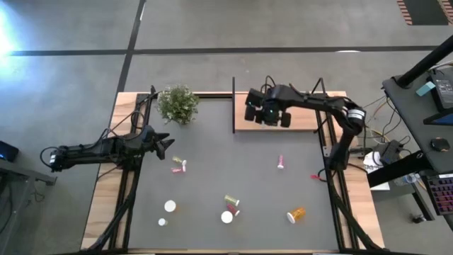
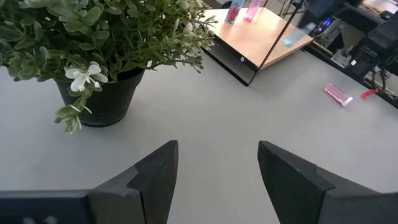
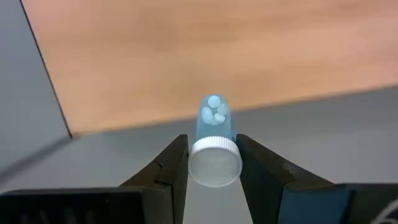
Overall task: Pick and place medicine bottles onto shelf by color
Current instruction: Put the right blue pill bottle on the shelf aligned with the other blue pill bottle
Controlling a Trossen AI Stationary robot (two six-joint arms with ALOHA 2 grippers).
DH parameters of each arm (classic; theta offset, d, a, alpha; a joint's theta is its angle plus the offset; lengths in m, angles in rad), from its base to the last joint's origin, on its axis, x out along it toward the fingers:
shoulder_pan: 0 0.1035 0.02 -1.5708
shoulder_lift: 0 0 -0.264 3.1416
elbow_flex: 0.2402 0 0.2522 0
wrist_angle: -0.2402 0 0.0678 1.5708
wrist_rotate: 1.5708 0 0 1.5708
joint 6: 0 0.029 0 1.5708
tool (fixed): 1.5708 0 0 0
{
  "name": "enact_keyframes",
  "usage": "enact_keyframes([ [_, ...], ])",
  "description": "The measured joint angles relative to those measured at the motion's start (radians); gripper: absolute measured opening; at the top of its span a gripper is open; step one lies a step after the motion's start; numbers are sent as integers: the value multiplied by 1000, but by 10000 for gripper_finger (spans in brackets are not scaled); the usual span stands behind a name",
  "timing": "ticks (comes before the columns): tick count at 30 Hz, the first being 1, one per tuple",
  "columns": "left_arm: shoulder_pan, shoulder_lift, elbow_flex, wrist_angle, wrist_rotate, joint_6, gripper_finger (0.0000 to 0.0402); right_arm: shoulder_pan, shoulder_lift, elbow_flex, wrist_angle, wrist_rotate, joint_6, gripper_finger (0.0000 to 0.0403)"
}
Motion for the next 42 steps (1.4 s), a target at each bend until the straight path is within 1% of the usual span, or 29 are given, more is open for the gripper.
enact_keyframes([
  [2, 0, 0, 0, 0, 0, 0, 205, -29, 29, 25, 12, -17, -12, 109],
  [10, 0, 0, 0, 0, 0, 0, 205, -107, 180, 193, 0, -21, -39, 109],
  [17, 0, 0, 0, 0, 0, 0, 205, -145, 311, 373, -98, -58, -56, 109],
  [22, 0, 0, 0, 0, 0, 0, 205, -150, 364, 466, -157, -62, -71, 109],
  [27, 0, 0, 0, 0, 0, 0, 205, -155, 375, 487, -147, -58, -81, 109],
  [37, 0, 0, 0, 0, 0, 0, 205, -158, 373, 484, -168, -67, -90, 109],
  [42, 0, 0, 0, 0, 0, 0, 205, -158, 372, 483, -187, -71, -30, 109],
])
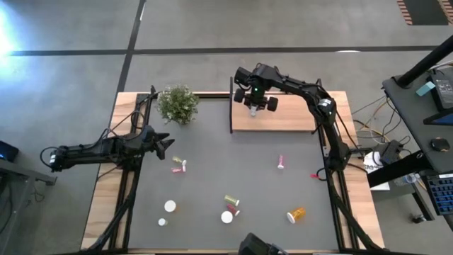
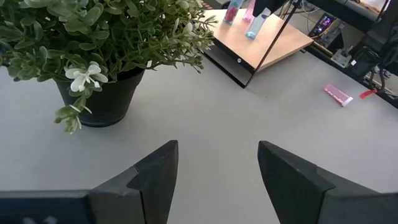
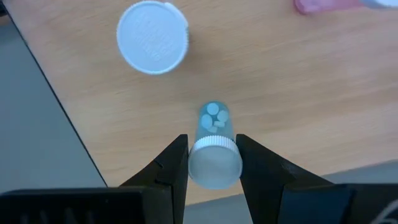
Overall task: Pick and place medicine bottles onto shelf by color
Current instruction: Put the right blue pill bottle on the shelf aligned with the other blue pill bottle, then move the left orange pill bottle to the middle
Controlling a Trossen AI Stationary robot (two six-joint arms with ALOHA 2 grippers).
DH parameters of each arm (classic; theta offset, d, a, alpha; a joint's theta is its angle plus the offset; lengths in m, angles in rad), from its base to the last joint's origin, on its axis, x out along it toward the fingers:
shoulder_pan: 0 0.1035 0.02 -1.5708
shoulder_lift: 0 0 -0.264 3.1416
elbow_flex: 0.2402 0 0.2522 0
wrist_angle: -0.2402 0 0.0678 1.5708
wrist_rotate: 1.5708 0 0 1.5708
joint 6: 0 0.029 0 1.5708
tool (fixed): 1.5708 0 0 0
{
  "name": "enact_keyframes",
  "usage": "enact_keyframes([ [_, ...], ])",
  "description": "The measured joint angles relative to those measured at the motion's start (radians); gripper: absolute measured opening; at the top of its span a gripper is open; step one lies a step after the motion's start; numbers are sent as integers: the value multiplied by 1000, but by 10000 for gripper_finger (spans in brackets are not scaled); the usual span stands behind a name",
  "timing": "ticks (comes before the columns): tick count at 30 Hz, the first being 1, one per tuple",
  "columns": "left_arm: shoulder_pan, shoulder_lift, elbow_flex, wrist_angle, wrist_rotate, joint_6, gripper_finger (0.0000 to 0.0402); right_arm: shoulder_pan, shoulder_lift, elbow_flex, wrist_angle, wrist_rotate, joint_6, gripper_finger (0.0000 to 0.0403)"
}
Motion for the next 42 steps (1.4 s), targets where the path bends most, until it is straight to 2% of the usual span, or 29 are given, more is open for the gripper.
enact_keyframes([
  [15, 0, 0, 0, 0, 0, 0, 205, 0, 0, -1, 51, -2, 59, 109],
  [27, 0, 0, 0, 0, 0, 0, 205, 0, 0, -2, 58, 2, 38, 112],
  [30, 0, 0, 0, 0, 0, 0, 205, 0, 0, -2, 61, 6, 35, 128],
  [42, 0, 0, 0, 0, 0, 0, 205, 0, -13, 45, 14, 6, 11, 234],
])
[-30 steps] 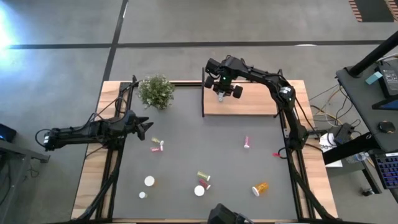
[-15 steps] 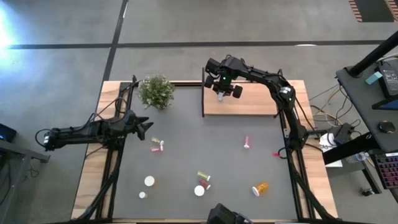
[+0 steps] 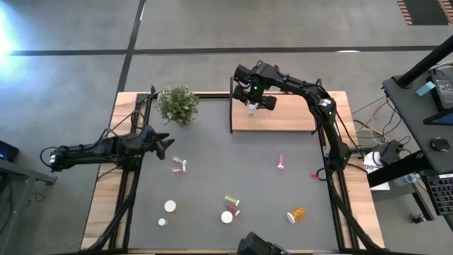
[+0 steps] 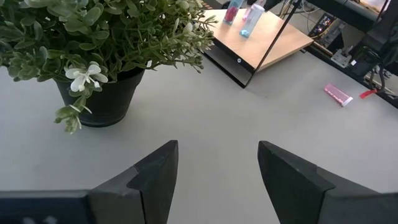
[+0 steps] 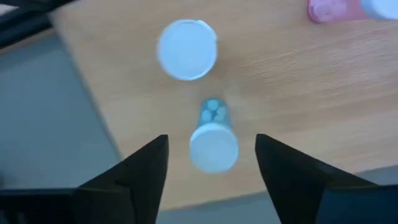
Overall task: Pick and place medicine bottles onto shelf by color
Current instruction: Move the left orange pill bottle to the middle
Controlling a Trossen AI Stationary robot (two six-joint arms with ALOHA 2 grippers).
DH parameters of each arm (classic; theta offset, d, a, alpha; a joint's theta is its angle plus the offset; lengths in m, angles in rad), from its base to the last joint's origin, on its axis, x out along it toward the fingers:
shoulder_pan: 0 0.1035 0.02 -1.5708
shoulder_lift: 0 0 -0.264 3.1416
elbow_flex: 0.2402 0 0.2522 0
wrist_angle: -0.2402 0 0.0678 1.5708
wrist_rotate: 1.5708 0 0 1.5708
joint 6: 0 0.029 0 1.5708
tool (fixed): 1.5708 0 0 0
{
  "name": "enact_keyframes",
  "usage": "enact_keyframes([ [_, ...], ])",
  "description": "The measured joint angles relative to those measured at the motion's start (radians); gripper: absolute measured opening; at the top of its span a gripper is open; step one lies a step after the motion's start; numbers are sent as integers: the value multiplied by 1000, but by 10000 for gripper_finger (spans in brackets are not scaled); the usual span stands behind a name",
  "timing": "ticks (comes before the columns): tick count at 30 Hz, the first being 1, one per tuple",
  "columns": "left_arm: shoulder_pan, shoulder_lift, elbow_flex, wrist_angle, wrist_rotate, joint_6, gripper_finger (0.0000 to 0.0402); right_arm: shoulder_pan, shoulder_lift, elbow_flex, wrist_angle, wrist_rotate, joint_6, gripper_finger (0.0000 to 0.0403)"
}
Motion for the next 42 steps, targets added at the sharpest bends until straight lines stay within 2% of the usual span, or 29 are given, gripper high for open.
enact_keyframes([
  [7, 0, 0, 0, 0, 0, 0, 205, 0, -81, 23, -45, 45, -33, 264],
  [13, 0, 0, 0, 0, 0, 0, 205, 10, -215, 0, -71, 107, -110, 259],
  [18, 0, 0, 0, 0, 0, 0, 205, 66, -349, -81, -21, 214, -159, 250],
  [25, 0, 0, 0, 0, 0, 0, 205, 175, -594, -403, 230, 349, -158, 248],
  [32, 0, 0, 0, 0, 0, 0, 205, 222, -904, -786, 578, 349, -213, 248],
  [38, 0, 0, 0, 0, 0, 0, 205, 267, -1151, -1051, 733, 318, -215, 249],
  [42, 0, 0, 0, 0, 0, 0, 205, 334, -1272, -1194, 862, 314, -263, 249],
])
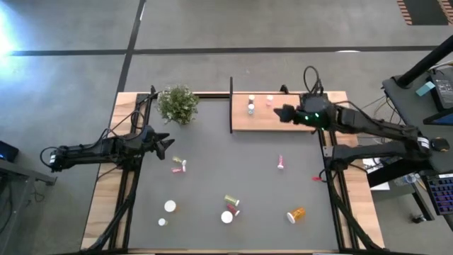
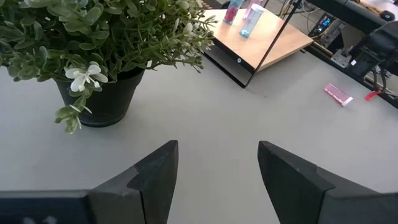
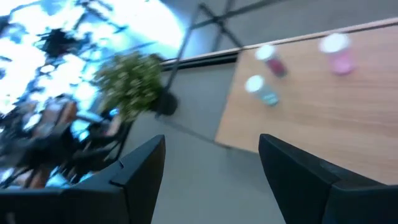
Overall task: Pick and place medicine bottles onto shelf by color
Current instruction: Move the left orange pill bottle to the middle
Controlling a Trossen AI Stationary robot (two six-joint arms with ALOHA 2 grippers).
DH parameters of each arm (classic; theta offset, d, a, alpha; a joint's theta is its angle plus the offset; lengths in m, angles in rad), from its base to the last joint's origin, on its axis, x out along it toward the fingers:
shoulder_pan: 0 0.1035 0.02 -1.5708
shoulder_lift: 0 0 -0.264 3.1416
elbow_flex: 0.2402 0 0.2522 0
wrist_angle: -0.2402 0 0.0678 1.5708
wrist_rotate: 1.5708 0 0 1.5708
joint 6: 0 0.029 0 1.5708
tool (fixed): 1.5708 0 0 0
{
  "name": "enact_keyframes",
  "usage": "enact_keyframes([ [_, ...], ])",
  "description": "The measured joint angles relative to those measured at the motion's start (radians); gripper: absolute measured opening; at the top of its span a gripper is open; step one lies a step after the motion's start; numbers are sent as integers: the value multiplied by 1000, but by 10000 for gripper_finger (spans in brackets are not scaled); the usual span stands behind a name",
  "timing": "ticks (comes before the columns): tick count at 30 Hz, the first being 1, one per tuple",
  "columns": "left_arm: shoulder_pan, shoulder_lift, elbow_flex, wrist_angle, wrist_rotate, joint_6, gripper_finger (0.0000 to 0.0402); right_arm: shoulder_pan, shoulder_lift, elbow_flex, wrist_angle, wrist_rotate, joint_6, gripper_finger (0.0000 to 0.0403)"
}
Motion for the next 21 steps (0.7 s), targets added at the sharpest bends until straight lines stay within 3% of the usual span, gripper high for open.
enact_keyframes([
  [8, 0, 0, 0, 0, 0, 0, 205, 155, -138, -191, 180, 0, -90, 249],
  [21, 0, 0, 0, 0, 0, 0, 205, 265, -221, -279, 121, -26, -101, 236],
])
